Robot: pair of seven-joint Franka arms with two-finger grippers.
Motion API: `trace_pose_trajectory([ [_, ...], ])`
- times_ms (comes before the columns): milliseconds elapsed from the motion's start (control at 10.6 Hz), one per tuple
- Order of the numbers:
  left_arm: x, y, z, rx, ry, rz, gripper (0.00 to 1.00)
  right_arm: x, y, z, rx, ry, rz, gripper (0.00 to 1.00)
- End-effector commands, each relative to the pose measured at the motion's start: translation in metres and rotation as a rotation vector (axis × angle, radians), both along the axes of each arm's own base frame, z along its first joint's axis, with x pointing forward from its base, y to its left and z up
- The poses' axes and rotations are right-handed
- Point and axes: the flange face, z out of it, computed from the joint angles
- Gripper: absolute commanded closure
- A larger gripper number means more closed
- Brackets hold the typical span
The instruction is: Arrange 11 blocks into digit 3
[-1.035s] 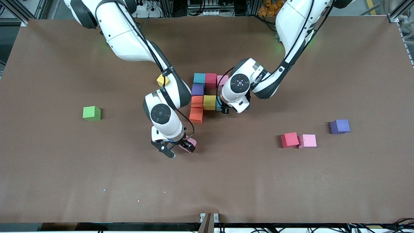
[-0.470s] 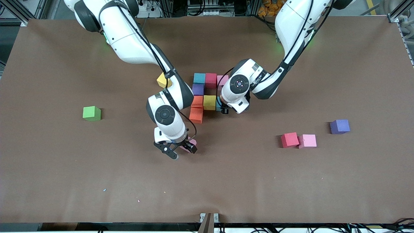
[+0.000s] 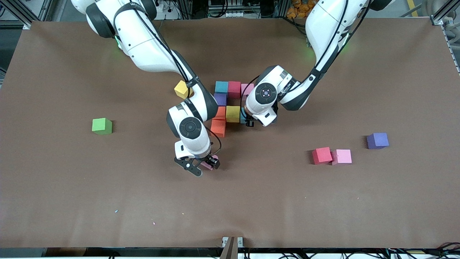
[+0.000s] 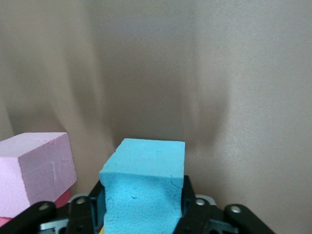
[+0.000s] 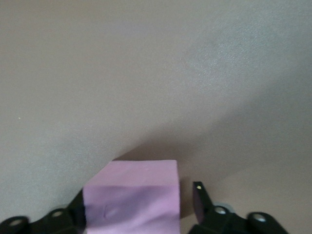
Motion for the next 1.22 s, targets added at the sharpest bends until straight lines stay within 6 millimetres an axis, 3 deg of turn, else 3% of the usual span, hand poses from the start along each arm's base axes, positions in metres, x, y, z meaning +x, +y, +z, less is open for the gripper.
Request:
trace_pose_trajectory([
  [0,0.000,-0.007,0.015,0.014,-0.022,-0.030,0.00,-0.001,0.011,-0.002,-0.007,-0.002,0.005,0.28],
  [188,-0.002,-0.004,0.039,0.047,-0.031,-0.059,0.00,-0.004,0.013,-0.003,-0.006,0.001,0.009,0.42],
  [470,-0.001,0.000,0.079,0.079,-0.091,-0.132,0.00,-0.004,0.014,-0.001,-0.014,-0.001,0.066,0.78],
  [564,0.006,0.011,0.100,0.078,-0.110,-0.191,0.00,-0.004,0.013,0.002,-0.023,0.005,0.135,0.83],
  [846,0.032,0.043,0.140,0.064,-0.161,-0.288,0.00,-0.007,0.015,0.011,-0.051,0.025,0.343,0.88],
  [941,0.049,0.062,0.160,0.073,-0.153,-0.336,0.00,-0.008,0.016,0.010,-0.052,0.028,0.387,0.90],
  [1129,0.083,0.091,0.192,0.078,-0.122,-0.413,0.00,-0.023,0.037,0.009,-0.030,0.038,0.440,0.96],
])
